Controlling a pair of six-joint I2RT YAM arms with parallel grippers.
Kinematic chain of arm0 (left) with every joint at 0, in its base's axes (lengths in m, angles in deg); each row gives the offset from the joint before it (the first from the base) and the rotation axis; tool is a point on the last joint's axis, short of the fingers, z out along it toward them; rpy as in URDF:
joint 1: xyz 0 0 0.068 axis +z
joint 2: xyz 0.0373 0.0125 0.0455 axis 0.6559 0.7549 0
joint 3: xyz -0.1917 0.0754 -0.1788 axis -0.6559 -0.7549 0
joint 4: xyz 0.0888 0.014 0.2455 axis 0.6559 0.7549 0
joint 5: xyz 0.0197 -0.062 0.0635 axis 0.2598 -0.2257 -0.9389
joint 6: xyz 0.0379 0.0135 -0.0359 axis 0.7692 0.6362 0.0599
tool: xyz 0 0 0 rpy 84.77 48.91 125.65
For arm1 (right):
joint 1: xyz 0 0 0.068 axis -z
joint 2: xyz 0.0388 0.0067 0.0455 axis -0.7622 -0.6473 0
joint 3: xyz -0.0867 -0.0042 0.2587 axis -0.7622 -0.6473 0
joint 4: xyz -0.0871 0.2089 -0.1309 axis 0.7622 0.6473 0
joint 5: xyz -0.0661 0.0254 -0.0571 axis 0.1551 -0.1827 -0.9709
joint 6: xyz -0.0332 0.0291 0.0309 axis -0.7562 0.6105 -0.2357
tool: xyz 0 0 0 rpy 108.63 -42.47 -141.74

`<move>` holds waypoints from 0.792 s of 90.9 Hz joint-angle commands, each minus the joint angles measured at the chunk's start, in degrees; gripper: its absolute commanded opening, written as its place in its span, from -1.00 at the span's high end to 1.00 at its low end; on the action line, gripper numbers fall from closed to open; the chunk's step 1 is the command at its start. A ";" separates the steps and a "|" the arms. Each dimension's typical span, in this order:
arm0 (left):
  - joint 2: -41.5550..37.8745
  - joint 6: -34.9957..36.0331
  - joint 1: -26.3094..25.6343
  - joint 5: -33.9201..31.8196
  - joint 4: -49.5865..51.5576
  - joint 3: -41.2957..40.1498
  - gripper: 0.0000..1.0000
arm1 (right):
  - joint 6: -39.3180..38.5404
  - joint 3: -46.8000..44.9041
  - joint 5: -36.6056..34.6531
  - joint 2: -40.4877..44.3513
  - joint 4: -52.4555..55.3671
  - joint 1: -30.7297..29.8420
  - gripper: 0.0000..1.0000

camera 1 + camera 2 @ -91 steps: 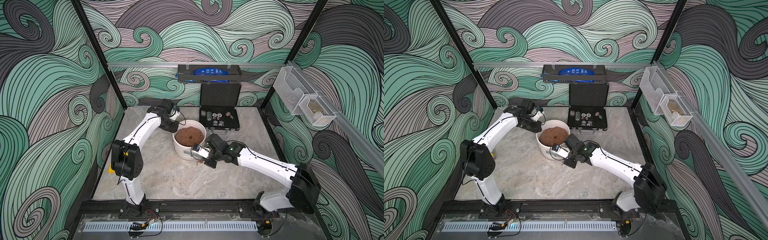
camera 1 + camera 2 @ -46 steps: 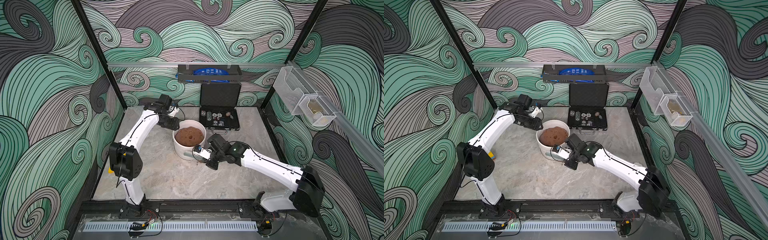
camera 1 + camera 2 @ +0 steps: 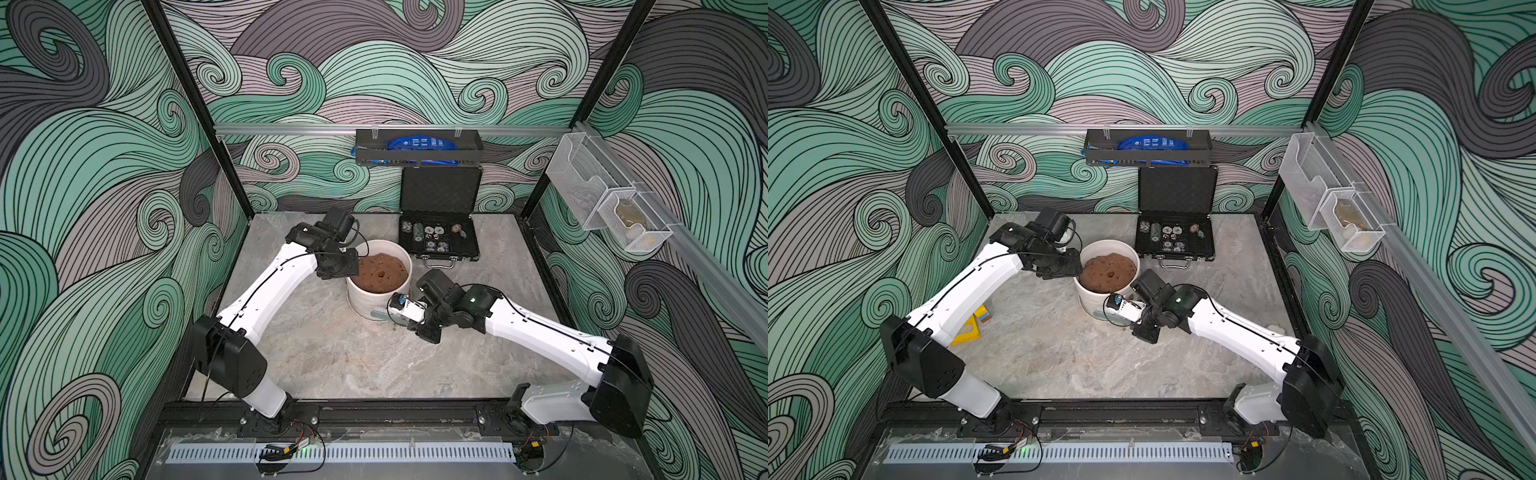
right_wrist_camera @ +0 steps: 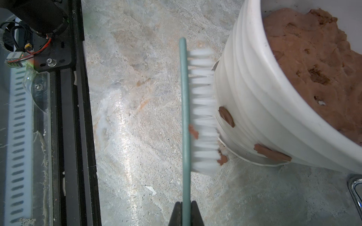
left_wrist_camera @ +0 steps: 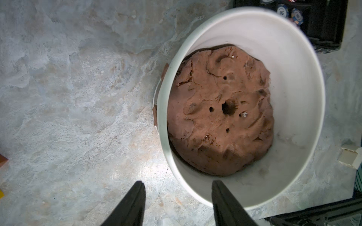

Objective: Scrub the dried mud off the ceramic pot
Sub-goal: Rotate the pot at the center of the board.

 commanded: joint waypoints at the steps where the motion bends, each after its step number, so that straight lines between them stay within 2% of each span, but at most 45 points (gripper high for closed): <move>1: 2.22 -7.15 -2.21 -3.81 2.47 0.82 -0.10 | 0.47 -0.17 -1.13 0.01 0.53 -0.22 1.00; 30: 2.45 -13.76 -5.35 -6.21 1.44 -3.01 0.06 | 0.52 -1.11 -1.14 1.06 -0.42 -0.18 1.00; 60: 5.25 -13.19 -5.43 -8.72 3.12 -1.55 0.53 | 0.70 -0.85 -0.25 0.43 -0.85 -0.55 1.00; 72: 6.01 -12.54 -5.30 -8.62 2.95 -1.64 0.64 | 0.61 -1.14 -0.95 -0.45 -1.34 -0.80 1.00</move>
